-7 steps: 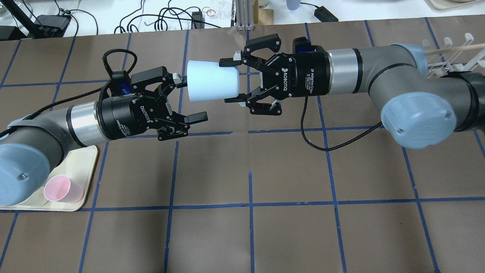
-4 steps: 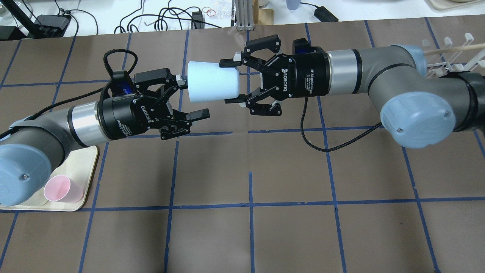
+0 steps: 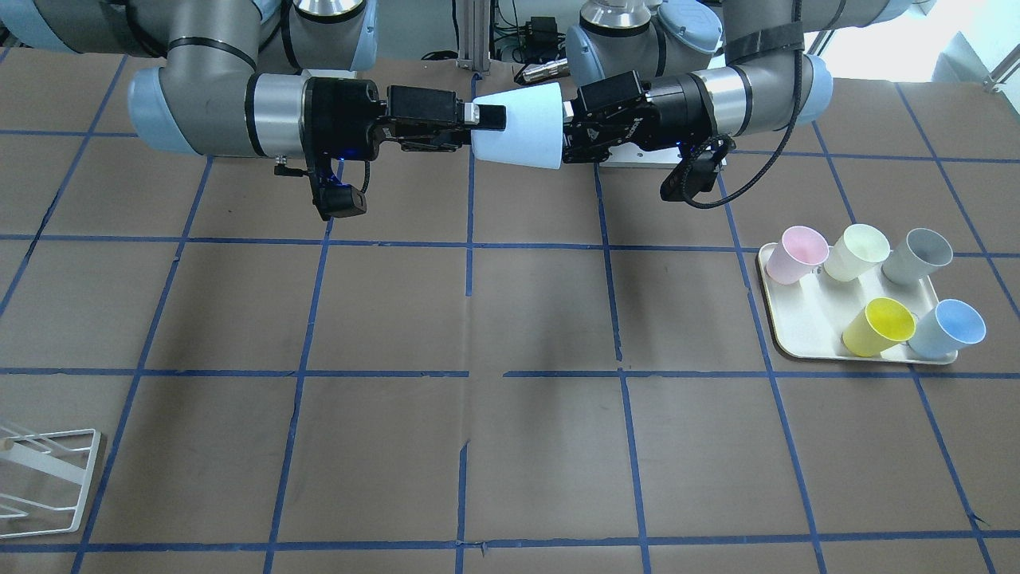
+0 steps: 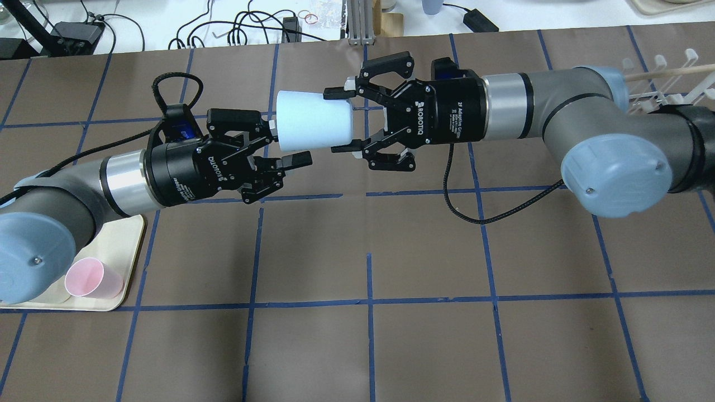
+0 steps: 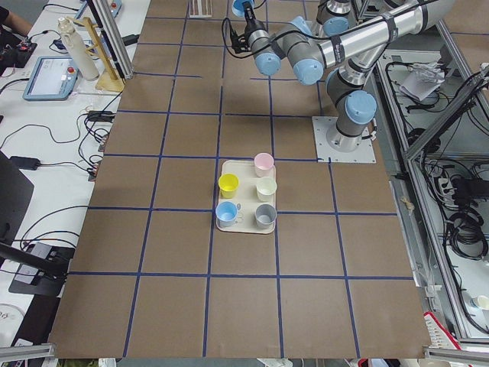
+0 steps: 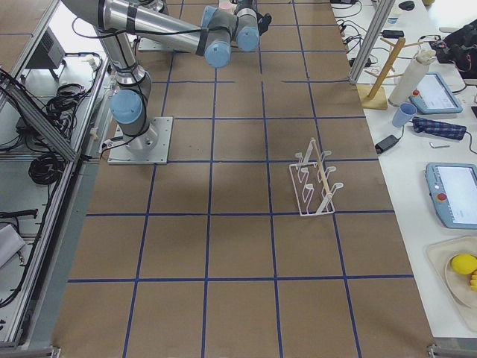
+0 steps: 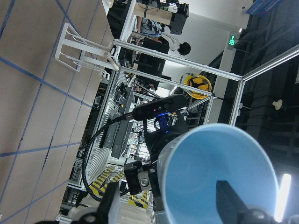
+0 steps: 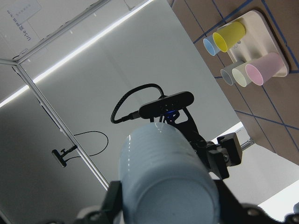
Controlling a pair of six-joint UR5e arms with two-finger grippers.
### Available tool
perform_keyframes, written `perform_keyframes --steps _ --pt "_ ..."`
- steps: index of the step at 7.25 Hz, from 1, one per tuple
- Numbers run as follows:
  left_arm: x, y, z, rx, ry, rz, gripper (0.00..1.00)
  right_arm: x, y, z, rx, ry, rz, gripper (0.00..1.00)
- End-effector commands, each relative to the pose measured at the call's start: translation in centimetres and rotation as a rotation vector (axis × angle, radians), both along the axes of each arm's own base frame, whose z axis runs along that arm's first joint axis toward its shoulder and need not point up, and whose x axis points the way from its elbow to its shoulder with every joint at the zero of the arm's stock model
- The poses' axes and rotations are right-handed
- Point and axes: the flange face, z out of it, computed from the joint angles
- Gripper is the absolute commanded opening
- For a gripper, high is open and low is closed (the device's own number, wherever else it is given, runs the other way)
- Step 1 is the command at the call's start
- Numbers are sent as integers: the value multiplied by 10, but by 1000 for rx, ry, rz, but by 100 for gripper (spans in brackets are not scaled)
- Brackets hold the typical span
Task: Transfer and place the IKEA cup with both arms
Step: 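Close the left gripper on the cup's open end beside the right gripper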
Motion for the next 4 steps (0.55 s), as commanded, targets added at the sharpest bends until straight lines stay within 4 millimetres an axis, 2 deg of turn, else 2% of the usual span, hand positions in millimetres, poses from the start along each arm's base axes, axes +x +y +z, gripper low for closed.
perform_keyframes --steps 1,2,4 --pt "-1 1 0 -11 -8 -5 15 0 0 0 0 1 0 0" --pt "-1 2 3 -31 -14 -7 0 0 0 1 -1 1 0 0" --pt "-1 4 4 -34 -20 -10 0 0 0 0 -1 2 1 0"
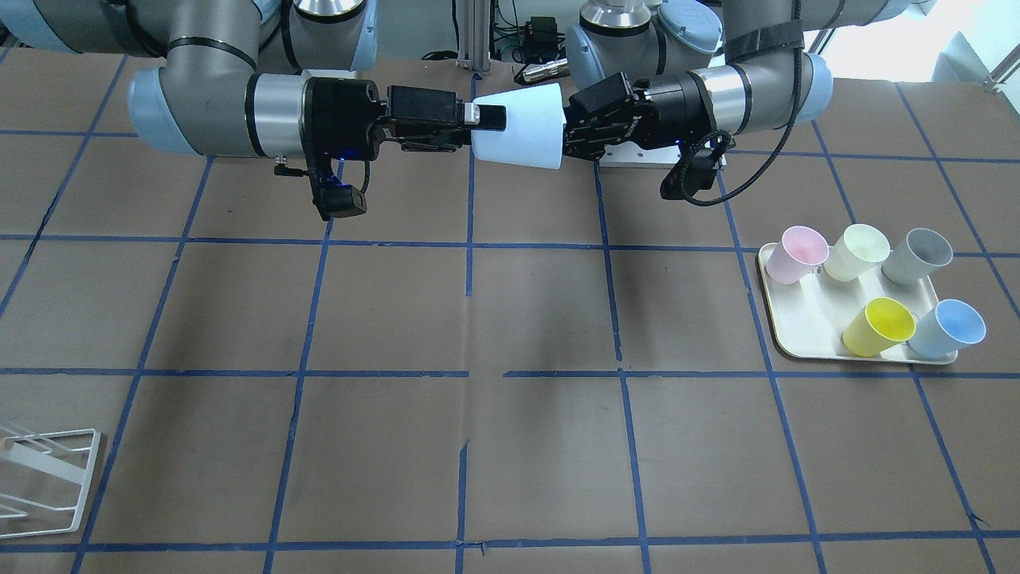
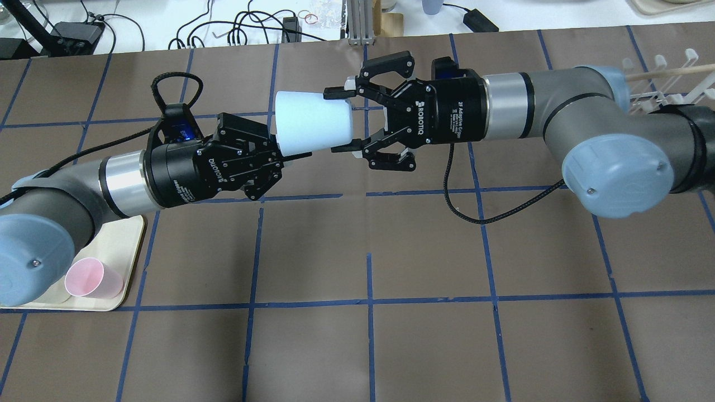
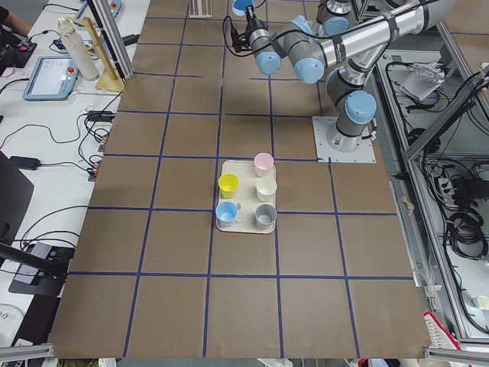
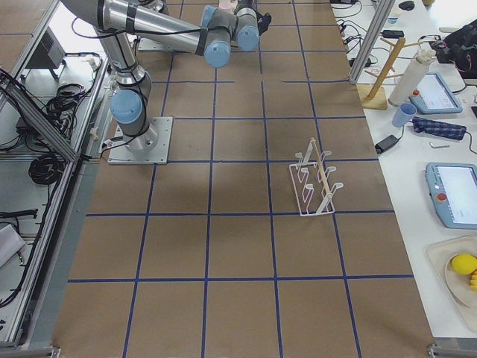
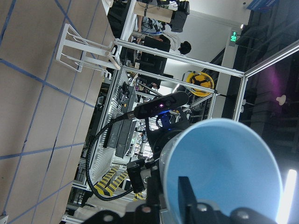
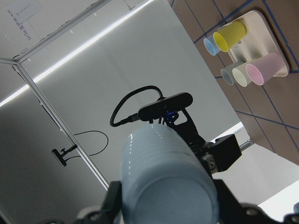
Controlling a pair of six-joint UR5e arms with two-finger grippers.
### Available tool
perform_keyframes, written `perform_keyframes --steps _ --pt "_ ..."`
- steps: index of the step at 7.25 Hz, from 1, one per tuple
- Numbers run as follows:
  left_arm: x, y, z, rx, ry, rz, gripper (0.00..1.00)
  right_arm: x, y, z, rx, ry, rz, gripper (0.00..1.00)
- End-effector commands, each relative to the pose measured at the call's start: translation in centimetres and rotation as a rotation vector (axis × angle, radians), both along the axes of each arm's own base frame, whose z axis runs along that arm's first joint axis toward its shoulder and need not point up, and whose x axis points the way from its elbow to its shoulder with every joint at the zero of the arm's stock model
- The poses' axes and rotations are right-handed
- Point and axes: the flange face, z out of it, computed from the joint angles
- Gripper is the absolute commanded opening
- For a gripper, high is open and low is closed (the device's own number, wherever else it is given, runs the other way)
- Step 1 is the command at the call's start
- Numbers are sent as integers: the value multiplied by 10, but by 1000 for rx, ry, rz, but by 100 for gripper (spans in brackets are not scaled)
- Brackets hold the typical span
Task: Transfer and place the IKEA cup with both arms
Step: 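Close the left gripper on the cup's open end beside the right gripper, then open the right gripper and withdraw it while the left gripper pulls the cup away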
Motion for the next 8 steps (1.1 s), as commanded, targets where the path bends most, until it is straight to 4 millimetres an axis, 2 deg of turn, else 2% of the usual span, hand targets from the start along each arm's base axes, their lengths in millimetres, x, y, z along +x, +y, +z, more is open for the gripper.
perform_keyframes --steps 1,2,4,5,6,7,8 --pt "0 2 2 -5 -5 -3 0 0 -1 0 2 3 1 48" --pt "0 2 3 -6 -7 -4 0 -4 -4 1 -3 14 -4 99" --pt "-1 3 5 -9 -9 -5 0 -13 -9 3 26 4 -27 100" --pt "0 4 6 -10 -9 -3 0 -30 -17 4 44 4 -65 100" --pt "3 4 8 -10 -59 -30 0 -65 -30 4 34 16 -134 100" --pt "4 13 -3 13 -176 -112 0 -111 -42 0 45 54 -213 100" --pt "15 15 -7 17 -291 -166 0 -138 -43 -6 48 166 -228 100"
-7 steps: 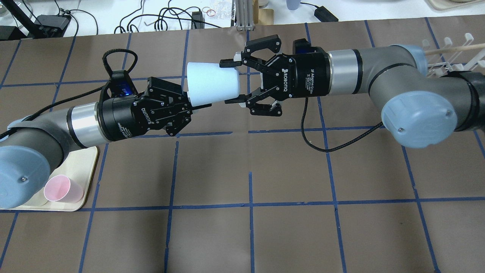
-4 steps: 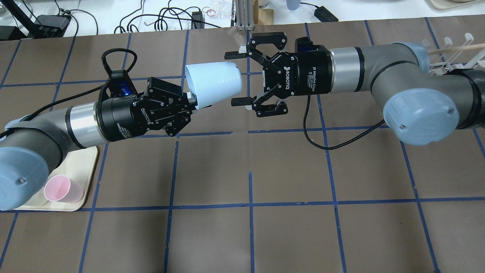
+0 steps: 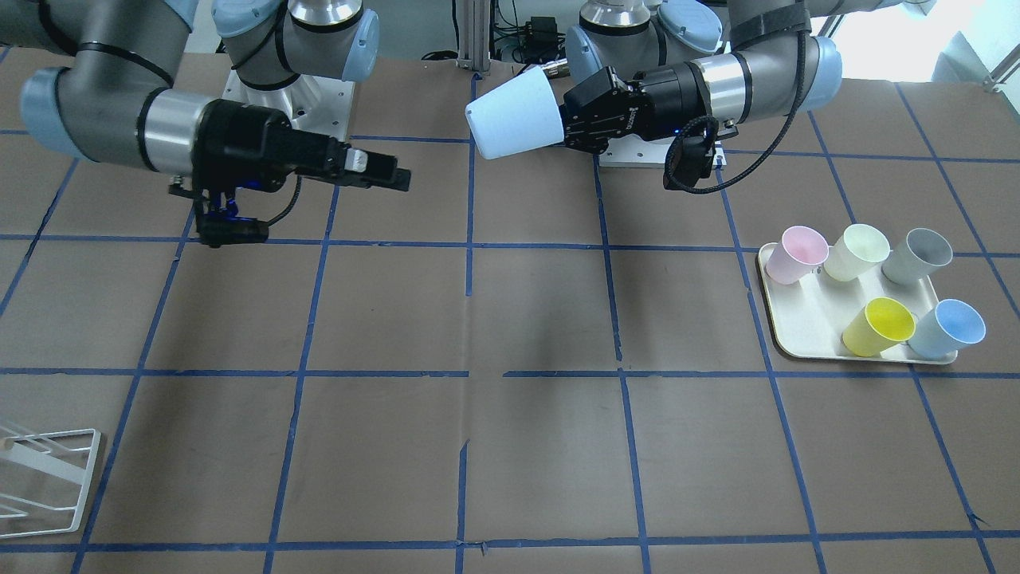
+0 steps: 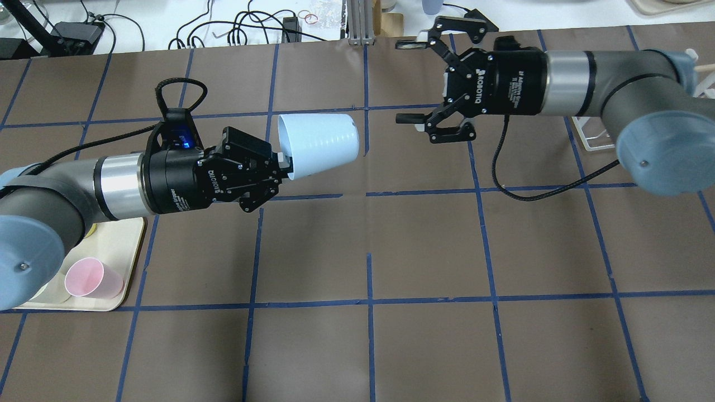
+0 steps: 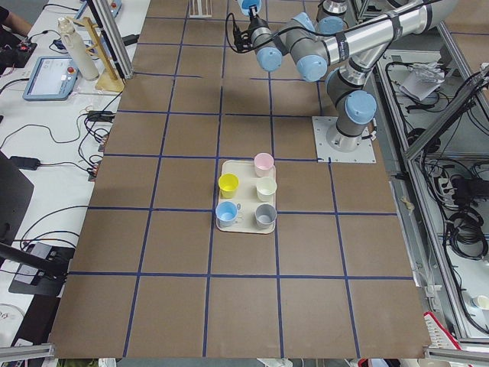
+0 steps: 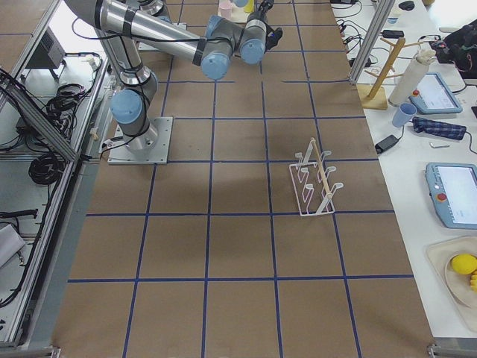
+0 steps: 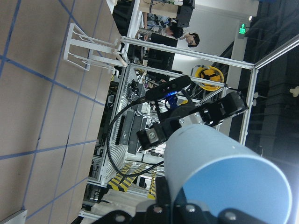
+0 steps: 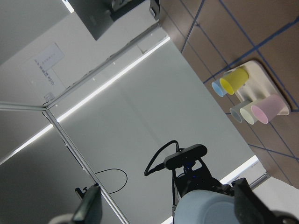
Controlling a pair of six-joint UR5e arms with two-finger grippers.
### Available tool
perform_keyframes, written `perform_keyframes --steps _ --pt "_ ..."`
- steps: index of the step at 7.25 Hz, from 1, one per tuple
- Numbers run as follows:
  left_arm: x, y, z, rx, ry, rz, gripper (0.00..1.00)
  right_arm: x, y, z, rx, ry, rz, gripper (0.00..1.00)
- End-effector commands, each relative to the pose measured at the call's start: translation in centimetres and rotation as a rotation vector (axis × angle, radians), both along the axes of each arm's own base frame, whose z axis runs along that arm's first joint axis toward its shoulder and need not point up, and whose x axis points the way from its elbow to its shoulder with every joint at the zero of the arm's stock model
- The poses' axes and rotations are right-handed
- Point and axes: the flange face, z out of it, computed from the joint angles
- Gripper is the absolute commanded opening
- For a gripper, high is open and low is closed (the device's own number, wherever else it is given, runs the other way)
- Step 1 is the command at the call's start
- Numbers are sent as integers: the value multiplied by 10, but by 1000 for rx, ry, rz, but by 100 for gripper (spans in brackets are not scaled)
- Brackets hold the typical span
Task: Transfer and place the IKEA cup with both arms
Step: 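Open the right gripper and withdraw it while the left gripper pulls the cup away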
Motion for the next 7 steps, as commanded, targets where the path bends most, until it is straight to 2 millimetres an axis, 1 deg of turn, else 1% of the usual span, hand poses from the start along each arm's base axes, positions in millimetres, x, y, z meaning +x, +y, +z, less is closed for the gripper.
perform_keyframes --steps 1,2,3,4,5,6,7 --pt "22 4 -10 5 -263 -122 0 -46 -1 1 21 254 -3 100" --pt "31 4 -14 -21 -404 -171 0 -54 7 22 29 517 48 100" --pt "46 2 -21 -48 -590 -225 0 -64 22 43 22 737 69 100" --pt "60 1 -25 -19 -755 -241 0 -69 39 56 12 882 79 100" --pt "82 -3 -29 -22 -981 -292 0 -70 53 67 1 1000 93 100" --pt "105 -11 -31 -29 -1192 -315 0 -64 63 73 -5 1115 127 100" --pt "124 -23 -34 -72 -1309 -357 0 -47 71 74 -23 1261 205 100"
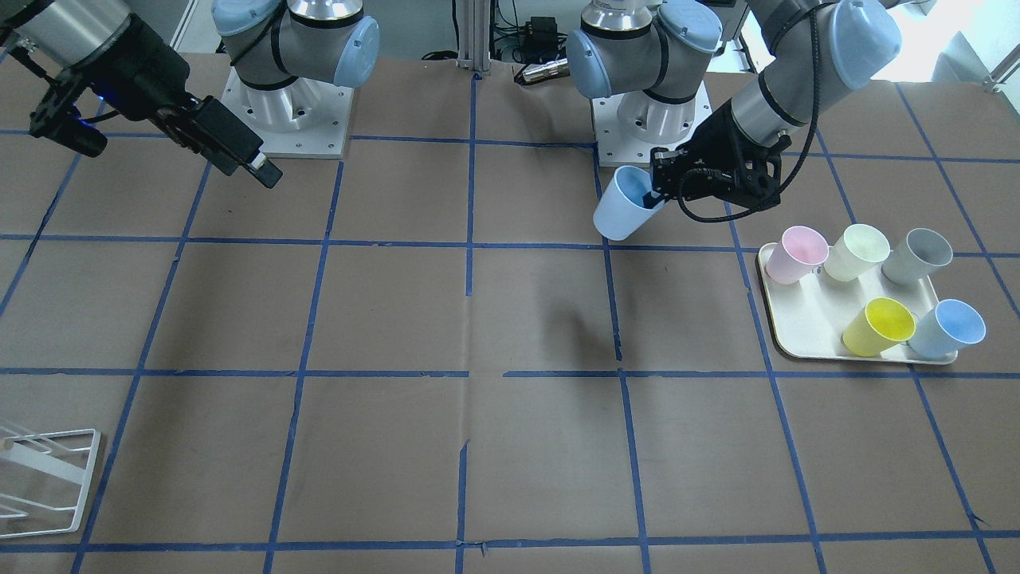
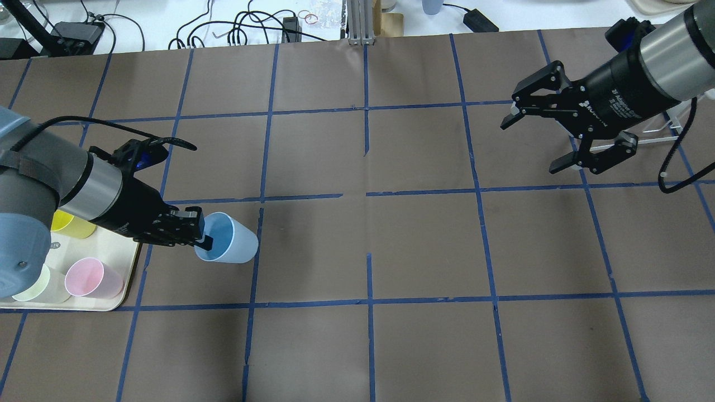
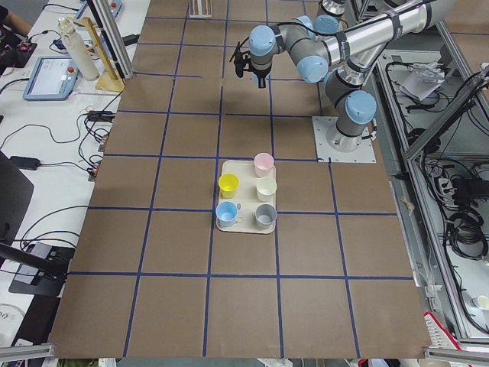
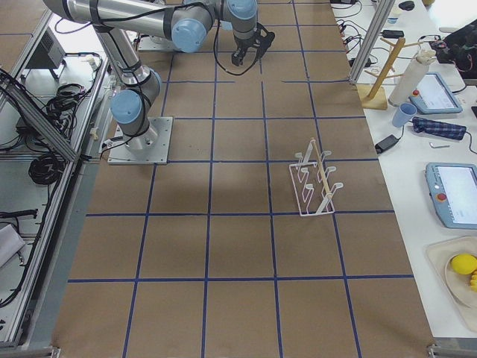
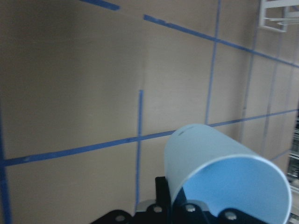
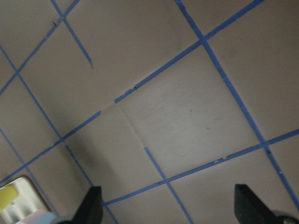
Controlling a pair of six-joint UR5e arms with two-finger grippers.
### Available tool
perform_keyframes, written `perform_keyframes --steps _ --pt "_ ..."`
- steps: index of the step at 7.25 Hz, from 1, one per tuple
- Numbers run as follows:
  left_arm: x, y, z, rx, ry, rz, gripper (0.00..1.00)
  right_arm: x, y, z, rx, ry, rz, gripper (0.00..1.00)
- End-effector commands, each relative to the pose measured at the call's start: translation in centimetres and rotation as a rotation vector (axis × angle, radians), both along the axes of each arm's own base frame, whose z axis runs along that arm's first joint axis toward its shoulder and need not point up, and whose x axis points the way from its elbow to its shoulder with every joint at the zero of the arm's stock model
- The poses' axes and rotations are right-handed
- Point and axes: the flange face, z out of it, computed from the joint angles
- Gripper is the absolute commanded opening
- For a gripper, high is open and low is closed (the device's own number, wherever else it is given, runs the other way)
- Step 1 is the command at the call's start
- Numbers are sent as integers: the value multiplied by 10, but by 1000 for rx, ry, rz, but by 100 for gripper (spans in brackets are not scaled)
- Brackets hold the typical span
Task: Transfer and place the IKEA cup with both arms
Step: 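Lower the light blue cup onto the white tray with the left gripper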
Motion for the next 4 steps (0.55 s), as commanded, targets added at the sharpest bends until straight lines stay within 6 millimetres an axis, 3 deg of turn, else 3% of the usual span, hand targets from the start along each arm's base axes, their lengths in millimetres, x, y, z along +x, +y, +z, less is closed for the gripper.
perform_keyframes --steps 1,2,3,4 --pt "61 -22 -16 -19 -195 -79 0 37 20 7 11 289 150 100" --pt "110 -31 -33 -42 -193 -107 0 59 28 3 11 344 217 100" --pt "141 -43 -50 -76 -200 -171 0 69 30 -1 11 384 265 100" --pt "155 -57 -66 -64 -185 -197 0 72 31 -3 13 389 294 100"
